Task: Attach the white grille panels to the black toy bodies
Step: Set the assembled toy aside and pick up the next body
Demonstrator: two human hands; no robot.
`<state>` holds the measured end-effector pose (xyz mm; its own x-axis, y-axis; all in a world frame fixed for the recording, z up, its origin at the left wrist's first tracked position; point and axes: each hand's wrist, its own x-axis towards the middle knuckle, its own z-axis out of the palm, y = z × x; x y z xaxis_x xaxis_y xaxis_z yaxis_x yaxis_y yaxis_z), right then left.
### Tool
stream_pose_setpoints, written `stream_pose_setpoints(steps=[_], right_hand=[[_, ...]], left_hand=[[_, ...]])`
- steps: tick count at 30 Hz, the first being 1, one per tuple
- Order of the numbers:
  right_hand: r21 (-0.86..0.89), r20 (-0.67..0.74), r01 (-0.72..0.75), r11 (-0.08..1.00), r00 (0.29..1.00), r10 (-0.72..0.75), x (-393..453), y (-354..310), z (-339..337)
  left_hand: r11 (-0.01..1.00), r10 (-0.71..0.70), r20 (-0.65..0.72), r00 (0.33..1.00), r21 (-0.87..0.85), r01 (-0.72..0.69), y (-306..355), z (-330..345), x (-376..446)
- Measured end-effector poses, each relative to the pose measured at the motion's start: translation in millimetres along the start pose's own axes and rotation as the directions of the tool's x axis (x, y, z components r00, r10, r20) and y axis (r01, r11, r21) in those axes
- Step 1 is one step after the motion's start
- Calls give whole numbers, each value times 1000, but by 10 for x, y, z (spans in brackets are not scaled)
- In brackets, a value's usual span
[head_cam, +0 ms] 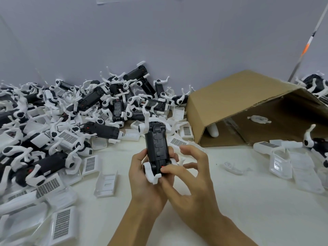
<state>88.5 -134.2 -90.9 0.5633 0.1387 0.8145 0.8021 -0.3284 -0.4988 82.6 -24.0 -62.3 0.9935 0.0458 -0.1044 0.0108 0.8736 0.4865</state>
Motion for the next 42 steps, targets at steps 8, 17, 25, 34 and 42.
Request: stream_pose_setpoints(steps=[8,17,25,34,42], right_hand=[[37,40,-24,999,999,22,9,-21,-7],[51,-21,34,998,999,-33,-4,13,13],[-31,-30,-51,998,998,50,-6,8,-7],[91,-20,-66,994,997,68,-11,26,30],[154,40,-213,965,977,209,-1,35,-10]], left_hand=[[1000,7,-9,1000,-7,-7,-2,-10,-10],[1000,20,-33,999,16,-19,5,18,-20],[1000,25,-55,998,15,-24,40,19,-14],[999,35,-50,998,32,-34,33,22,-14],[974,131,-86,988,194,-113,61,-2,38]])
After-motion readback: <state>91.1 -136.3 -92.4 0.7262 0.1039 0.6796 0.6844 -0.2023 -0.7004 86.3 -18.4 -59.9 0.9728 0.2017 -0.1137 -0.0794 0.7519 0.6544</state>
